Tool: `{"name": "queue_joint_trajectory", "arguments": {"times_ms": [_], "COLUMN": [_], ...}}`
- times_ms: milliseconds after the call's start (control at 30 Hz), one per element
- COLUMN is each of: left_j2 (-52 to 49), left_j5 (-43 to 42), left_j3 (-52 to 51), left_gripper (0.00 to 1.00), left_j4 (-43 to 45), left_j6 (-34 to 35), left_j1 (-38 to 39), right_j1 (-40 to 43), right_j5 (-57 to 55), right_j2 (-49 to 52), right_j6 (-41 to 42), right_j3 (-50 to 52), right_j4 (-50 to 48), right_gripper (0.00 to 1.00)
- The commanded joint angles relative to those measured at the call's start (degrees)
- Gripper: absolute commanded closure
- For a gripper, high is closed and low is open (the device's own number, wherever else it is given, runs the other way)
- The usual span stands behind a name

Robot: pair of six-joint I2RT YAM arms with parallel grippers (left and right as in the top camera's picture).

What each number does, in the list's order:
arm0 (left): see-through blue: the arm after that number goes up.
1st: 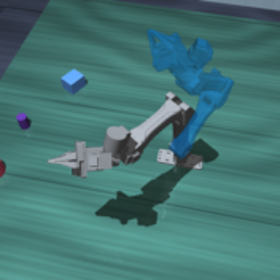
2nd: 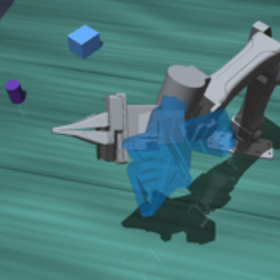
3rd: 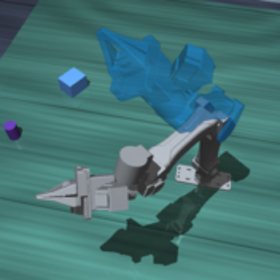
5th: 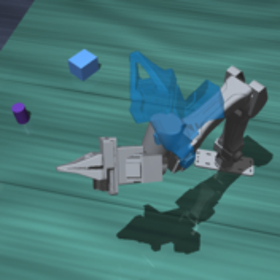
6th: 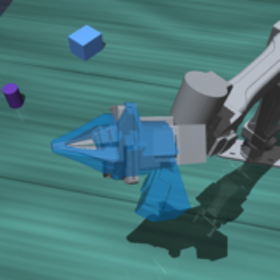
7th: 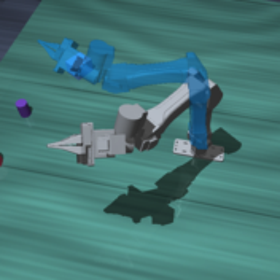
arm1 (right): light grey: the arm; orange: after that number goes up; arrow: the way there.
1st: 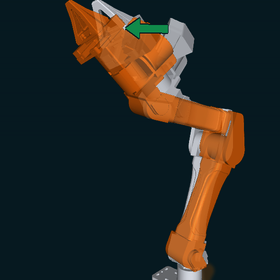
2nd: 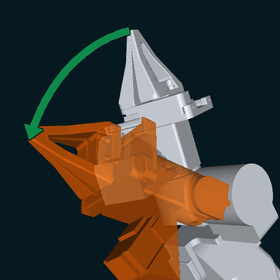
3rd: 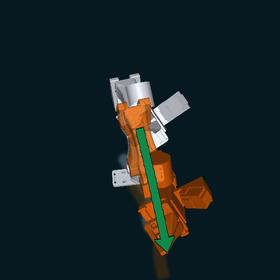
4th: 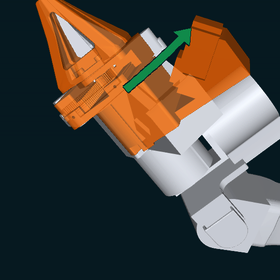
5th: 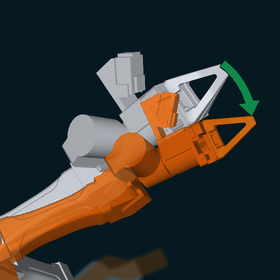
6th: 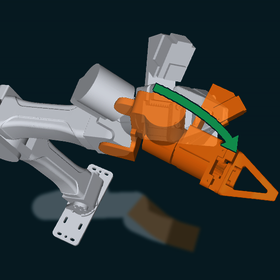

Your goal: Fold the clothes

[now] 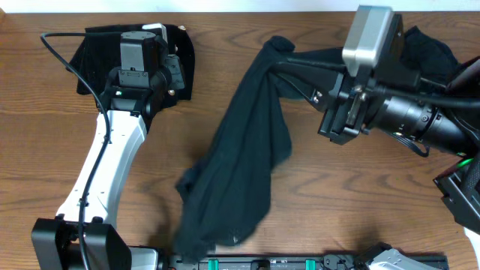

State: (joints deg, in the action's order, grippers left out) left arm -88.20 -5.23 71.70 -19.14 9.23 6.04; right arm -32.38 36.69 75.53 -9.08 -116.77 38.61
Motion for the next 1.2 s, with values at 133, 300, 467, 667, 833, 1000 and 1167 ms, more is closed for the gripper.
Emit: {"name": "queue_joint_trajectory", "arguments": {"times_ms": [133,300,467,667,833,1000,1167], "left_j2": [0.55,0.55,0.55,0.55,0.55,0.55,0.55], "left_j5": [-0.35,-0.35,-0.35,-0.37,-0.37,-0.39,-0.37], "left_j3": [0.26,0.26,0.26,0.26,0.26,0.26,0.26], "left_gripper": [0.87,0.87,0.87,0.87,0.87,0.87,0.87], "left_j4": [-0.13,-0.81,-1.22,-1.40,-1.40,-1.84,-3.41], "left_j6": [0.48,0.26,0.28,0.28,0.28,0.28,0.28], "left_j1": [-0.26,-0.26,-0.26,-0.24,-0.24,-0.24,-0.24], "right_j1": [0.90,4.35,9.68,15.72,20.35,25.27,30.64], "right_j5": [-0.92,-9.14,-13.70,-19.67,-23.93,-24.79,-26.10], "right_j2": [4.92,9.40,13.68,19.47,25.38,31.71,35.10], "right_j6": [-11.30,-11.34,-11.26,-11.15,-11.13,-9.79,-3.91], "right_j3": [-1.25,-1.22,-1.22,-1.20,-1.18,-1.18,-1.20], "right_j4": [5.75,12.17,16.94,27.28,31.47,28.63,21.07], "right_gripper": [0.99,0.99,0.99,0.99,0.99,0.99,0.80]}}
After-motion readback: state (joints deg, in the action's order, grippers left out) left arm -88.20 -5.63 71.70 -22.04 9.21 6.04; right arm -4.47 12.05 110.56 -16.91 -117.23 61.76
